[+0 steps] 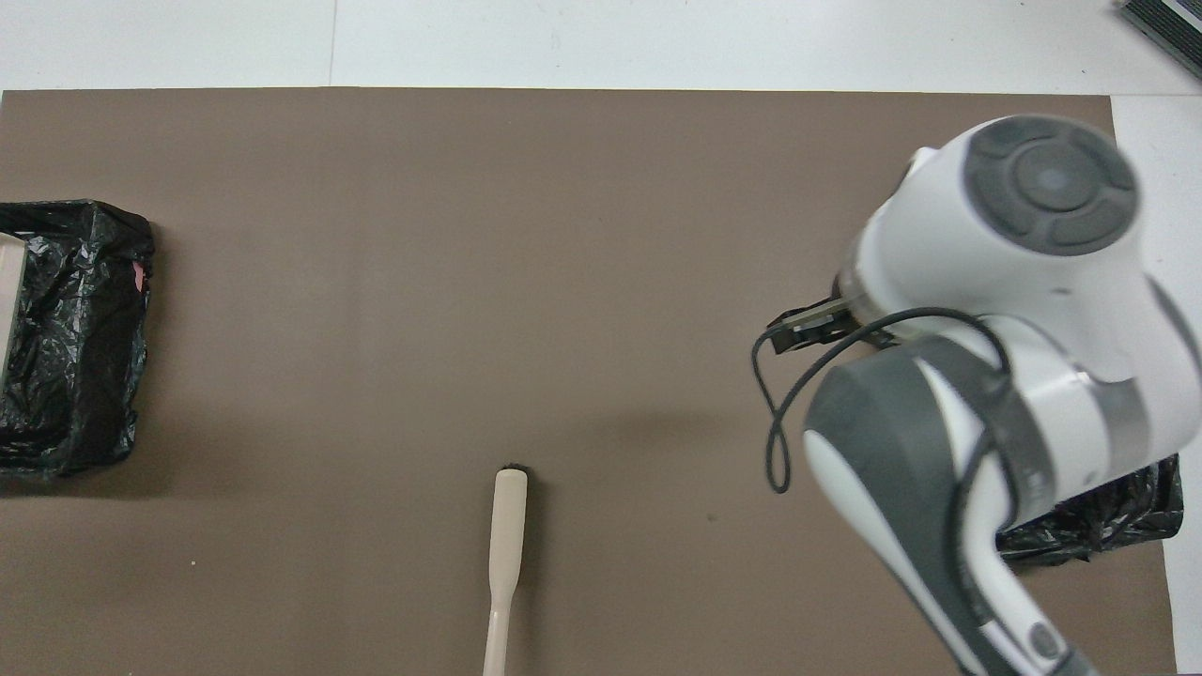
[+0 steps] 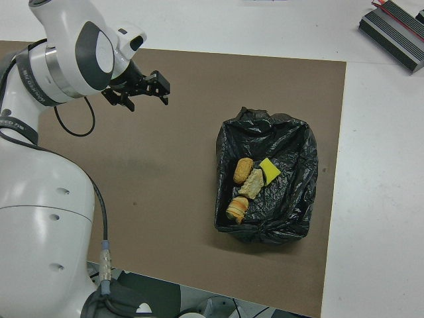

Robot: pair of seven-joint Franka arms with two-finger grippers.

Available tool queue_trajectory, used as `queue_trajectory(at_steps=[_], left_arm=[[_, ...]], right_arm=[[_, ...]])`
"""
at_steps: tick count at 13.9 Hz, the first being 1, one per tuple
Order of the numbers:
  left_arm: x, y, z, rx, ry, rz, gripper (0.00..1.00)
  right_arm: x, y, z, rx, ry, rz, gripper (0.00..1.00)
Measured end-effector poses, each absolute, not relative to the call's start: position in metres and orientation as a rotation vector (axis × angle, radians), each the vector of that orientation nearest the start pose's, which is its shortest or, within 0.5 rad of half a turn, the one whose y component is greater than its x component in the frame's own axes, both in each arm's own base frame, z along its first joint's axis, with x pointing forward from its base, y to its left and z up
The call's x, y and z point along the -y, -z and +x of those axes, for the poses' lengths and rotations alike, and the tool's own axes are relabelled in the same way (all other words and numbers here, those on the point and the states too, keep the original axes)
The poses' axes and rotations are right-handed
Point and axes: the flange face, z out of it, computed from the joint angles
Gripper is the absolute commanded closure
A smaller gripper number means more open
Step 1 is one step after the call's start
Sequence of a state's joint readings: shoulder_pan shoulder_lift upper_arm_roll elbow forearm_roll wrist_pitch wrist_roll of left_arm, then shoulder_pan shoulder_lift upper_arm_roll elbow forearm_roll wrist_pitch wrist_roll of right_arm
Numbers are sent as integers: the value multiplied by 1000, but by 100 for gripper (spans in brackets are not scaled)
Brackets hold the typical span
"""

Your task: Sweep and dump trash in bin

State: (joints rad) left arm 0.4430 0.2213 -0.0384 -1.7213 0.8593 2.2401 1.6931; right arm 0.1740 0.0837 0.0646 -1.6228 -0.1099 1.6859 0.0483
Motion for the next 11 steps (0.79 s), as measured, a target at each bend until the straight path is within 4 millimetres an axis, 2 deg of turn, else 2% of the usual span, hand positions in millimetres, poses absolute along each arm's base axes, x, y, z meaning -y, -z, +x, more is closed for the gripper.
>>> queue_trajectory(at_steps=[4, 7, 8, 11], left_arm=[[-270, -492, 594, -1806, -805, -1554, 100], [-272, -499, 591, -1749, -894, -1512, 100], [-274, -502, 589, -1738, -916, -1504, 100], [-271, -518, 582, -1699, -986, -1492, 100]], right_arm=[[-60, -581, 576, 126, 30, -3231, 0], [-10, -592, 573, -29, 49, -3188, 0], [-2, -596, 571, -53, 59, -3183, 0], [3, -604, 563, -73, 78, -3172, 0]])
